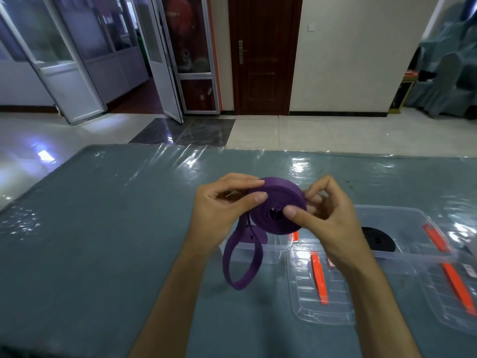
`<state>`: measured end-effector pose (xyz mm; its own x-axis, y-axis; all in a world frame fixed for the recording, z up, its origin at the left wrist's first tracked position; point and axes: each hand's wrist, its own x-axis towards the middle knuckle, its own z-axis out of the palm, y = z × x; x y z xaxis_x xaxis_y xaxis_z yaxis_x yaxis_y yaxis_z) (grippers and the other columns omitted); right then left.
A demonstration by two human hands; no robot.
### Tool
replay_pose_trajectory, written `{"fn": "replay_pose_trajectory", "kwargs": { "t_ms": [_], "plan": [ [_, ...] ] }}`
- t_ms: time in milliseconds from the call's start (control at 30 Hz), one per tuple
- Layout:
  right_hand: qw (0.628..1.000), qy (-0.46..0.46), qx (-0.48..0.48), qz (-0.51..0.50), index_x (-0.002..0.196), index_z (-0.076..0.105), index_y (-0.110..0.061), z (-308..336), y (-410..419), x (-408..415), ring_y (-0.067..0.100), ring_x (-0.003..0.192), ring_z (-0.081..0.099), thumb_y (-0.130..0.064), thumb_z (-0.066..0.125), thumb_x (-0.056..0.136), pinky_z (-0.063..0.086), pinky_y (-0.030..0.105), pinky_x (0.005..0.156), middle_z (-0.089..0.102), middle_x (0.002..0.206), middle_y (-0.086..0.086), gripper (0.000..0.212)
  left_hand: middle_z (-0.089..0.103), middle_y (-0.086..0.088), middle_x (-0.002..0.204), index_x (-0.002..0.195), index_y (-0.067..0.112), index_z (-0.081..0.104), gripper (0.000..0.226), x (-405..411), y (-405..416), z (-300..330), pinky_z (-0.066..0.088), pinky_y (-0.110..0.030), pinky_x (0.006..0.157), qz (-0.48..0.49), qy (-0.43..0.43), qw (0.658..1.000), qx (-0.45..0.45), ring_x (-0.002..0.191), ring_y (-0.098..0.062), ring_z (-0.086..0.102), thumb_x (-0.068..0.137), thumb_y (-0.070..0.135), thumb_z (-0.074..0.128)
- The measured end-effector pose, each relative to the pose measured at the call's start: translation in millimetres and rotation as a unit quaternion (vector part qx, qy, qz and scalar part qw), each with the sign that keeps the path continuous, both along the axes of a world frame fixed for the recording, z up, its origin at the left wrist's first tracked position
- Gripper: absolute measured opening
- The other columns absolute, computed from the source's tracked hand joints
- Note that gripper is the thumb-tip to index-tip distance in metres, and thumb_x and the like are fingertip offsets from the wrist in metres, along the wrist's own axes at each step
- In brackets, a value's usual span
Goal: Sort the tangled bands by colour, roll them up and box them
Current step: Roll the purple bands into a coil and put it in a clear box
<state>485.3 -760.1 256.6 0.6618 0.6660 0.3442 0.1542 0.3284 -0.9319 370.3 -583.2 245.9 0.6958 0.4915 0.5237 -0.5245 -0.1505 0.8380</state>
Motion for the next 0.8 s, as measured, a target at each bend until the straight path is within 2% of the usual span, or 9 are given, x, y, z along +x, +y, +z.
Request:
{"fn": "replay_pose_trajectory", "kwargs": {
  "t_ms": [33,100,200,300,400,500,600,700,800],
  "plan": [
    [1.0,0.005,-0.013,0.024,0.096,0.049,-0.012,-1,0,0,0.029,0.08,0.077,-0.019,0.082,0.077,0.065,0.033,0.07,0.076,0.088,0.015,0.039,0.08,-0.001,0.106,0.104,0.027,0.084,0.024,2,-3,0,0.061,-0.024,0.087,0.013,-0.001,1.0,-0.002,0.1,-0.017,0.078,0.081,0.024,0.09],
    [0.999,0.002,-0.002,0.033,0.109,0.054,-0.018,-2,-1,0,0.03,0.085,0.079,-0.017,0.082,0.08,0.065,0.032,0.069,0.08,0.094,0.013,0.041,0.081,-0.004,0.104,0.102,0.029,0.084,0.022,6,-10,-1,0.061,-0.025,0.086,0.031,0.005,0.999,-0.024,0.098,-0.019,0.079,0.081,0.026,0.091],
    [0.999,-0.033,0.024,-0.016,0.131,0.063,-0.043,-2,-2,1,0.028,0.098,0.078,-0.02,0.083,0.082,0.066,0.037,0.08,0.08,0.107,0.009,0.058,0.077,-0.005,0.116,0.115,0.029,0.082,0.029,7,-8,-2,0.059,-0.027,0.095,-0.011,0.04,0.999,-0.023,0.11,-0.023,0.075,0.09,0.016,0.083],
    [0.999,-0.025,0.008,-0.029,0.119,0.065,-0.024,-4,-2,3,0.029,0.097,0.078,-0.023,0.085,0.078,0.065,0.048,0.082,0.08,0.108,0.009,0.046,0.077,-0.005,0.115,0.12,0.029,0.081,0.034,7,-2,0,0.059,-0.028,0.095,-0.025,0.065,0.998,0.006,0.109,-0.022,0.074,0.09,0.014,0.082],
    [1.0,0.001,-0.03,-0.007,0.107,0.052,-0.01,-4,-2,9,0.031,0.087,0.079,-0.021,0.087,0.073,0.067,0.044,0.072,0.08,0.102,0.012,0.05,0.082,-0.002,0.102,0.106,0.03,0.084,0.027,11,-6,-1,0.062,-0.023,0.084,0.028,0.055,0.998,-0.004,0.095,-0.017,0.08,0.08,0.025,0.091],
    [1.0,-0.004,0.003,-0.006,0.116,0.058,-0.017,-1,-2,13,0.032,0.088,0.08,-0.016,0.085,0.078,0.066,0.037,0.073,0.08,0.102,0.013,0.047,0.081,-0.004,0.109,0.111,0.032,0.083,0.026,14,-6,-6,0.061,-0.025,0.09,0.012,0.078,0.997,-0.019,0.103,-0.022,0.079,0.085,0.029,0.086],
    [0.999,-0.011,0.015,-0.033,0.121,0.066,-0.023,-3,0,16,0.026,0.097,0.079,-0.013,0.082,0.08,0.065,0.033,0.078,0.08,0.107,0.007,0.045,0.078,-0.006,0.119,0.126,0.031,0.078,0.04,15,0,-5,0.059,-0.027,0.096,-0.037,0.1,0.994,0.007,0.111,-0.02,0.075,0.089,0.017,0.083],
    [1.0,0.022,-0.019,0.011,0.113,0.057,-0.014,-5,-2,23,0.031,0.092,0.08,-0.017,0.085,0.077,0.066,0.034,0.074,0.081,0.103,0.012,0.046,0.082,-0.001,0.109,0.116,0.029,0.082,0.039,18,1,-6,0.062,-0.025,0.088,0.0,0.073,0.997,0.005,0.1,-0.016,0.079,0.081,0.014,0.09],
    [0.997,0.045,-0.032,0.048,0.116,0.055,-0.017,-8,-2,28,0.039,0.089,0.079,-0.019,0.088,0.075,0.066,0.038,0.073,0.08,0.101,0.019,0.052,0.082,-0.004,0.107,0.112,0.028,0.084,0.034,22,-2,-12,0.063,-0.024,0.086,0.021,0.074,0.996,-0.041,0.1,-0.02,0.08,0.079,0.02,0.09]
  ]
}}
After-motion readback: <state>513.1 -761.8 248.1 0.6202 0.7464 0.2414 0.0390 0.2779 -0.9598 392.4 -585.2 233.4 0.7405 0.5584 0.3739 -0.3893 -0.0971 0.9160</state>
